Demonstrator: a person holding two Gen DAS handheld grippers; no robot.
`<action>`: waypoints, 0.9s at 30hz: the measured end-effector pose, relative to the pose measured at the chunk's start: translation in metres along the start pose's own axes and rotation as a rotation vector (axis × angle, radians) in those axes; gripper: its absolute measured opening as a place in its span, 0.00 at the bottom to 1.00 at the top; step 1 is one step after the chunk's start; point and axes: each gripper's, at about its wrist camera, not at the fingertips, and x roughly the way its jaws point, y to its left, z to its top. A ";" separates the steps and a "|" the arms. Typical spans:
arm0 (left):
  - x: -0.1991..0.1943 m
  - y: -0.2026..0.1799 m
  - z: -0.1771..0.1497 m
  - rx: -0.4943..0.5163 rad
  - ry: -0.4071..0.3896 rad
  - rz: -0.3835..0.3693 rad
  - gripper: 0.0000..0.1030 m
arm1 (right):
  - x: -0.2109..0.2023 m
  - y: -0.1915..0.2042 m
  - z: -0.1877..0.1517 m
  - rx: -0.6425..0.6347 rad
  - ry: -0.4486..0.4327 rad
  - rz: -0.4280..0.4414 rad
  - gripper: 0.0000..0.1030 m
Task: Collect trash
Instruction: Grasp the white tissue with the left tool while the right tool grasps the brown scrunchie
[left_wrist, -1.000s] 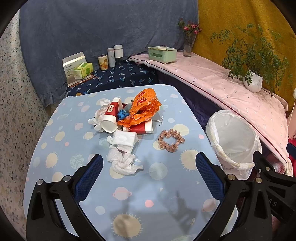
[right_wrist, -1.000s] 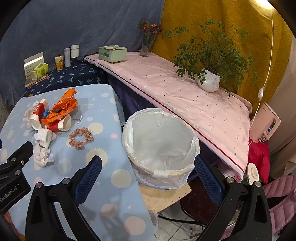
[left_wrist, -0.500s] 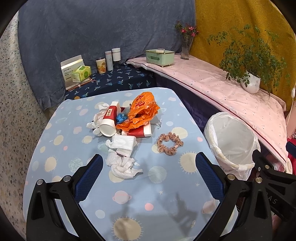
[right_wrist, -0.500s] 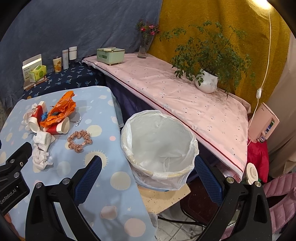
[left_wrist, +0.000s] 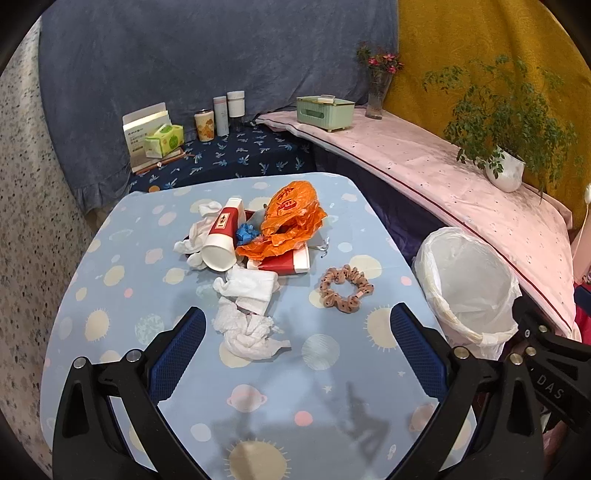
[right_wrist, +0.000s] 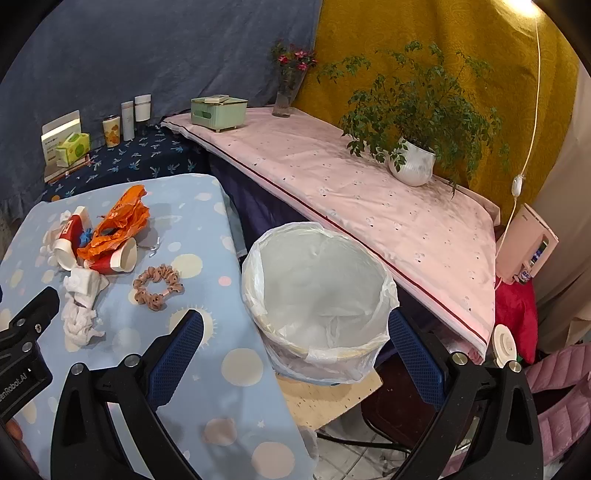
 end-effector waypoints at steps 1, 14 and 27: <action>0.004 0.004 0.000 -0.011 0.009 0.003 0.93 | 0.000 0.000 0.000 0.000 -0.001 0.001 0.93; 0.081 0.078 -0.019 -0.116 0.163 0.039 0.93 | 0.054 0.038 0.009 0.039 0.038 0.068 0.93; 0.139 0.100 -0.032 -0.166 0.273 -0.064 0.81 | 0.130 0.106 0.018 0.034 0.117 0.147 0.85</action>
